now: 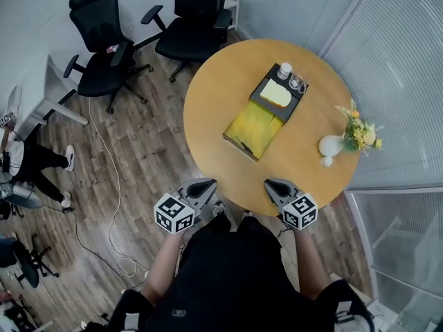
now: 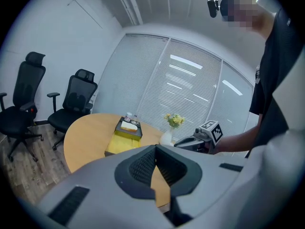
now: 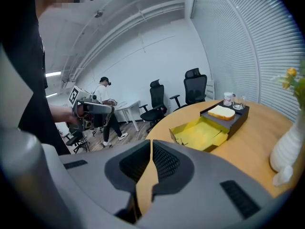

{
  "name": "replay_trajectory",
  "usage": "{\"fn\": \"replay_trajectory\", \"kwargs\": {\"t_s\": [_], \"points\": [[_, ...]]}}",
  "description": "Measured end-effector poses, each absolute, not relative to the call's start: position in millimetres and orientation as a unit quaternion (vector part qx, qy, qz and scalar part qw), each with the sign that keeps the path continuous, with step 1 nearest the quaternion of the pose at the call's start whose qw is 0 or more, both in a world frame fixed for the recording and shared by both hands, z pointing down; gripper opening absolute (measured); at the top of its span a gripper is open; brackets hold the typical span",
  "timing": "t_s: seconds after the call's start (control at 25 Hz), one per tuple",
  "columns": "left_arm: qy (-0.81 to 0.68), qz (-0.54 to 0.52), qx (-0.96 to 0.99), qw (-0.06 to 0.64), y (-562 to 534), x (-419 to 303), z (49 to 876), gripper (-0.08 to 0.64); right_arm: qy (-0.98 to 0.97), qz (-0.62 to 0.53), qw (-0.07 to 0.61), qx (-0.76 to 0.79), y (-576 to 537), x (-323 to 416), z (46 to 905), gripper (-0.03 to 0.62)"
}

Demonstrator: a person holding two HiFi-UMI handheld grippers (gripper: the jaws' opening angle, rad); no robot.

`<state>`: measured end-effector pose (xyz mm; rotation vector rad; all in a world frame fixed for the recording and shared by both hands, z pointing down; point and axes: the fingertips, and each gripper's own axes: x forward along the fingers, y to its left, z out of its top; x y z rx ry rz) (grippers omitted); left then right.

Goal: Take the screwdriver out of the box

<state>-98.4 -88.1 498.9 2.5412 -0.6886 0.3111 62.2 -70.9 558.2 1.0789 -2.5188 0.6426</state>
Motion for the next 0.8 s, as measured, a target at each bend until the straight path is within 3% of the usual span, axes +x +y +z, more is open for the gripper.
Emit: {"fn": "replay_trajectory", "kwargs": {"t_s": [0.8], "points": [[-0.294, 0.157, 0.901, 0.276, -124.3, -28.5, 530.2, 0.006, -0.906, 0.257, 0.172, 0.289, -132.7, 97.3, 607.6, 0.011]]}}
